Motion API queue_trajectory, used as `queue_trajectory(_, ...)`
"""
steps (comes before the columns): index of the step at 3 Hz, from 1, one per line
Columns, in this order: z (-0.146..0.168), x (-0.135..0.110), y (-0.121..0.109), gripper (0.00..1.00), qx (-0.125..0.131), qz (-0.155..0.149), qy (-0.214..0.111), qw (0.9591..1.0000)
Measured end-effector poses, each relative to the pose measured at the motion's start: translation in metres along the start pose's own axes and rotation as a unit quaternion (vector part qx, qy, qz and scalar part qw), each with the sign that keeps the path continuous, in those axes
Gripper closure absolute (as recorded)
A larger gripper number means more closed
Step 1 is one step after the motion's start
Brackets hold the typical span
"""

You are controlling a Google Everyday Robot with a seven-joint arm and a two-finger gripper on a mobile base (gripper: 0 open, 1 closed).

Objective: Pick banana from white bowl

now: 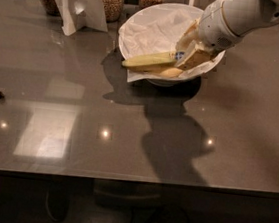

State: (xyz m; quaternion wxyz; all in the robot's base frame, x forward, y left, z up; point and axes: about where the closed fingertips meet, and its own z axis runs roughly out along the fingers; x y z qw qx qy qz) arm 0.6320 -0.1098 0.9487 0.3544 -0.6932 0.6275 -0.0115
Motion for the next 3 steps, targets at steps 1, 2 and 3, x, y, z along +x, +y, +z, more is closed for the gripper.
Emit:
queue_trajectory(1,-0.015,-0.009,0.005,1.00,-0.026,0.024,-0.048,0.9982)
queue_trajectory(2,-0.035,-0.021,0.015,1.00,-0.051,0.049,-0.097,0.9927)
queue_trajectory(3,-0.054,-0.031,0.020,1.00,-0.059,0.064,-0.128,0.9880)
